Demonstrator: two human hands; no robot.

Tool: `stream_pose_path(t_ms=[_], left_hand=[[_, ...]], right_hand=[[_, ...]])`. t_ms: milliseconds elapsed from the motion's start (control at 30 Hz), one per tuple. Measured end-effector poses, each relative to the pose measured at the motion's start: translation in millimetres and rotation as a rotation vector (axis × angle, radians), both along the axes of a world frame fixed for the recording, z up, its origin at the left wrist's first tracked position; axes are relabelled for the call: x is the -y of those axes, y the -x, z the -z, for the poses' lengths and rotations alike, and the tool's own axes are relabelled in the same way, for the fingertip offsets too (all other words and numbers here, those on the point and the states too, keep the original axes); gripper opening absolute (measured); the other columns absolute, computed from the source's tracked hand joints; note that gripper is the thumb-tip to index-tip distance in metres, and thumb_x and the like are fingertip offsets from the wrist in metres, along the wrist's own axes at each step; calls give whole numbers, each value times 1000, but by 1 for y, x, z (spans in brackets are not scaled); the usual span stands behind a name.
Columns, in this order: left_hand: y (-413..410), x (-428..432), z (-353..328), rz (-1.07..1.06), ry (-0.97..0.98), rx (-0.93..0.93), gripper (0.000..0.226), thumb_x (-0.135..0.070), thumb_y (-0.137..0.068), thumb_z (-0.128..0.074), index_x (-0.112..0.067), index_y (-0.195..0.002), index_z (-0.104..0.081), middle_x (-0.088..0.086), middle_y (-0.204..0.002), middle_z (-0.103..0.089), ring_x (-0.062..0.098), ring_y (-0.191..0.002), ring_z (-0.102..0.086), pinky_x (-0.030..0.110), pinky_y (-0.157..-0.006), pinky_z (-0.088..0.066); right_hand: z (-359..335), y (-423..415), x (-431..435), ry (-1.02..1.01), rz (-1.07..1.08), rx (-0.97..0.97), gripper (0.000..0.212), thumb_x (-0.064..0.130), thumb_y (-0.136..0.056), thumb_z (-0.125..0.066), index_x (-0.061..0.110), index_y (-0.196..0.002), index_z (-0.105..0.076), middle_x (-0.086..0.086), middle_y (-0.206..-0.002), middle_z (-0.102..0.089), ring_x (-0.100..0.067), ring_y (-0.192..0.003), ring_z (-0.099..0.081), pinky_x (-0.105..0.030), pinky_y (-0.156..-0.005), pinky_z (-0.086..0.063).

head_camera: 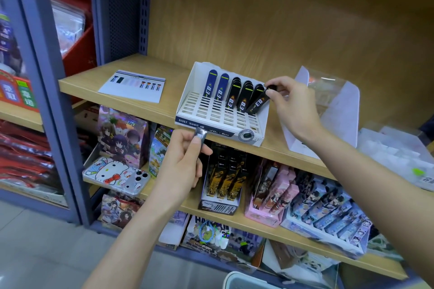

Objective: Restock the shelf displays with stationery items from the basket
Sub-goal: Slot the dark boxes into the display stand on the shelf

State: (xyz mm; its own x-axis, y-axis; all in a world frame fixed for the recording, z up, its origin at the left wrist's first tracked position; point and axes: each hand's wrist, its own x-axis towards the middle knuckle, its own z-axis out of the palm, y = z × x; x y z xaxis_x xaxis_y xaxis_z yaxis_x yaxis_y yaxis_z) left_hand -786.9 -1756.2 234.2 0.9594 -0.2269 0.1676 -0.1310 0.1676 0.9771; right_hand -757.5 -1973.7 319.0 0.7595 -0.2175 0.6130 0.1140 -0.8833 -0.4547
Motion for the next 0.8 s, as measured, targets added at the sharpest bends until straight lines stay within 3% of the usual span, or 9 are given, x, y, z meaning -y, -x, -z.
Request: stream_pose_path(t_ms=[267,400,567,800], left_hand=[[-2,-3,1,4,16,44,13,-20,-101,-39,-21,-88,-43,-5,-73,-60,8,-41,-37,15,-40,-31],[0,-2,-1,16,11,45,13,-20,-100,-40,-20,-88,-44,-9,-69,-60,7,-42,-37,14,-40,-31],[2,-4,-3,22,13,55,10,-22,-99,-42,-21,-92,-48,-10,-65,-59,7,-42,-36,15,-39,-30],[2,-2,-6,66,71,-145,17,-3,-97,-34,-16,-88,-39,-3,-66,-62,9,-41,-34,17,-39,-26]], right_hand=[[-10,-10,12,121,-51,-148,14,8,-90,-61,15,-99,-67,1,-79,-61,-15,-77,-57,-6,-69,-39],[-8,-16,13,27,-80,-144,14,6,-87,-64,16,-93,-57,4,-76,-59,-8,-72,-55,-4,-66,-41],[-5,-19,11,125,-43,-133,12,5,-82,-70,9,-92,-65,-4,-93,-56,-10,-75,-52,-3,-68,-39],[4,2,-7,134,-25,-30,20,10,-93,-56,11,-112,-62,-1,-102,-48,-1,-78,-48,-6,-77,-36]])
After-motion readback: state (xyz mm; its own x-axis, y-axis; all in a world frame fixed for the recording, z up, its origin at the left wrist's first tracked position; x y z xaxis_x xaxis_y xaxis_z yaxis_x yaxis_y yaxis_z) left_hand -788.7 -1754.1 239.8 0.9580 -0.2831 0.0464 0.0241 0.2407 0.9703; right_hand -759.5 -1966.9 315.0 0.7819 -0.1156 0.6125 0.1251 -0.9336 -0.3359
